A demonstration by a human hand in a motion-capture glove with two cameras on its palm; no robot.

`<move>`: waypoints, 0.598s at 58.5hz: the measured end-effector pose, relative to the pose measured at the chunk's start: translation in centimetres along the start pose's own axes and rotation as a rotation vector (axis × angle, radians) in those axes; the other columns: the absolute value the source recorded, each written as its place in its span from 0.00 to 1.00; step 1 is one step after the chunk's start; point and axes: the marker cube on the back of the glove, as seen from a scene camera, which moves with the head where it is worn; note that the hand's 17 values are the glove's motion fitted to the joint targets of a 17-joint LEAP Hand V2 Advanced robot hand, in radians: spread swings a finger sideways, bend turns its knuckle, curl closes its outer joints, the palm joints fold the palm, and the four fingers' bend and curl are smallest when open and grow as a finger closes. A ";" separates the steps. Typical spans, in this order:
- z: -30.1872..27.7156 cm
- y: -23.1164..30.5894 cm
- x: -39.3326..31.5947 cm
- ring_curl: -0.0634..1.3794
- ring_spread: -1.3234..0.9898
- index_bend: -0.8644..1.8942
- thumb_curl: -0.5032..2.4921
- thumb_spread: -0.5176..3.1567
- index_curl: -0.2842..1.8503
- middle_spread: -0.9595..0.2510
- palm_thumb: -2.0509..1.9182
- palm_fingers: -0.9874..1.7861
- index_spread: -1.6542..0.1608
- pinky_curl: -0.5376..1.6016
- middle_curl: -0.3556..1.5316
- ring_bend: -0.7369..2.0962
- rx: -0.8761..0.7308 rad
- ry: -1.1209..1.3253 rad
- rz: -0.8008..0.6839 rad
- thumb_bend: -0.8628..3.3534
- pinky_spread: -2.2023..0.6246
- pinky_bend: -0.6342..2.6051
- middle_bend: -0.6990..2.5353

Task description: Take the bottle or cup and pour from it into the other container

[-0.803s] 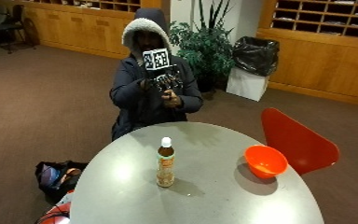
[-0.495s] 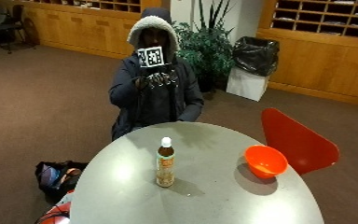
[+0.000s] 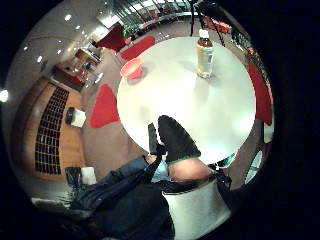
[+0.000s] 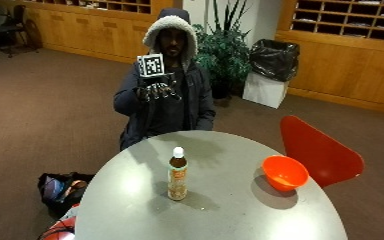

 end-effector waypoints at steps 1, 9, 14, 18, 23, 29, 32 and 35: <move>0.1 -0.2 0.3 0.21 0.62 0.37 0.28 0.44 0.26 0.78 0.65 0.50 0.70 0.39 0.33 0.34 -0.001 -0.004 -0.004 0.20 0.86 0.43 0.27; 0.7 -1.6 2.9 0.22 0.61 0.37 0.28 0.44 0.26 0.78 0.65 0.50 0.70 0.39 0.34 0.34 -0.029 -0.065 -0.031 0.20 0.86 0.43 0.27; 1.5 -3.3 3.8 0.22 0.61 0.37 0.29 0.44 0.27 0.78 0.65 0.50 0.70 0.39 0.34 0.34 0.018 -0.117 0.111 0.20 0.86 0.43 0.27; 1.9 -3.7 4.8 0.23 0.61 0.37 0.29 0.44 0.27 0.78 0.65 0.50 0.70 0.39 0.34 0.34 -0.037 -0.151 0.077 0.20 0.86 0.43 0.27; 3.0 -5.4 5.8 0.23 0.61 0.37 0.29 0.44 0.27 0.78 0.65 0.50 0.70 0.39 0.34 0.35 0.037 -0.167 0.060 0.20 0.86 0.43 0.27; 4.2 -7.2 6.7 0.23 0.61 0.37 0.29 0.44 0.27 0.78 0.65 0.50 0.70 0.39 0.34 0.34 0.116 -0.190 0.060 0.20 0.86 0.43 0.27; 4.3 -6.8 7.3 0.23 0.61 0.37 0.29 0.43 0.27 0.78 0.65 0.49 0.70 0.39 0.34 0.34 0.019 -0.206 -0.015 0.20 0.86 0.44 0.27; 4.7 -7.0 7.7 0.24 0.62 0.37 0.29 0.43 0.27 0.78 0.65 0.49 0.70 0.39 0.34 0.34 0.003 -0.214 0.019 0.20 0.86 0.44 0.27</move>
